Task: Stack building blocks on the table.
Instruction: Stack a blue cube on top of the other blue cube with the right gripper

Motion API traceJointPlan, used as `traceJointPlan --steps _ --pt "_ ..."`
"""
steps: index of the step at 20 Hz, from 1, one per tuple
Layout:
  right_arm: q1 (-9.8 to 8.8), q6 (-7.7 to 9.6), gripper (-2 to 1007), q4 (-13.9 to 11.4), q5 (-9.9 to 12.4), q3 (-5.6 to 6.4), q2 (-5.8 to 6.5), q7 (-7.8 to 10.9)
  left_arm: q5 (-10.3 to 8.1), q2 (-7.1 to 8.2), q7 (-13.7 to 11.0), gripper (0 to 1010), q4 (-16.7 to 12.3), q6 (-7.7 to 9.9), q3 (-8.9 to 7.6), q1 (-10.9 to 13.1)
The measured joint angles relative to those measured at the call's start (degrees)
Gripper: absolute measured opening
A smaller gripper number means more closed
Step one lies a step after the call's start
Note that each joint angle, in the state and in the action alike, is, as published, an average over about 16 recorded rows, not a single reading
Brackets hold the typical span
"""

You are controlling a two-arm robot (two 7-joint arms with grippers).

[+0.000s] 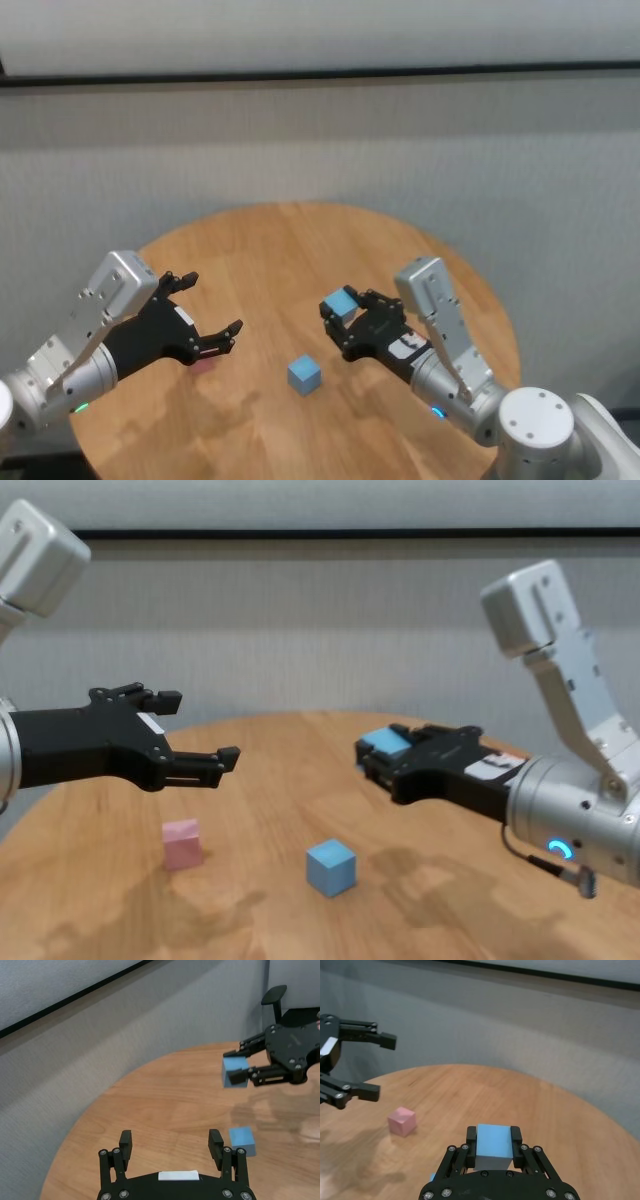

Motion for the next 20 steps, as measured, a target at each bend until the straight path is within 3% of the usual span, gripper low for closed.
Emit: traceJointPlan --steps 12,20 --pt "2.77 -0.83 378 4.6 0.2 -3.89 -1.06 0.56 0.0 0.0 0.0 1002 0.0 0.0 0.0 0.0" --pt "2.38 0.13 378 4.4 0.9 -5.07 -0.83 0.13 0.0 0.0 0.0 1002 0.0 0.0 0.0 0.0"
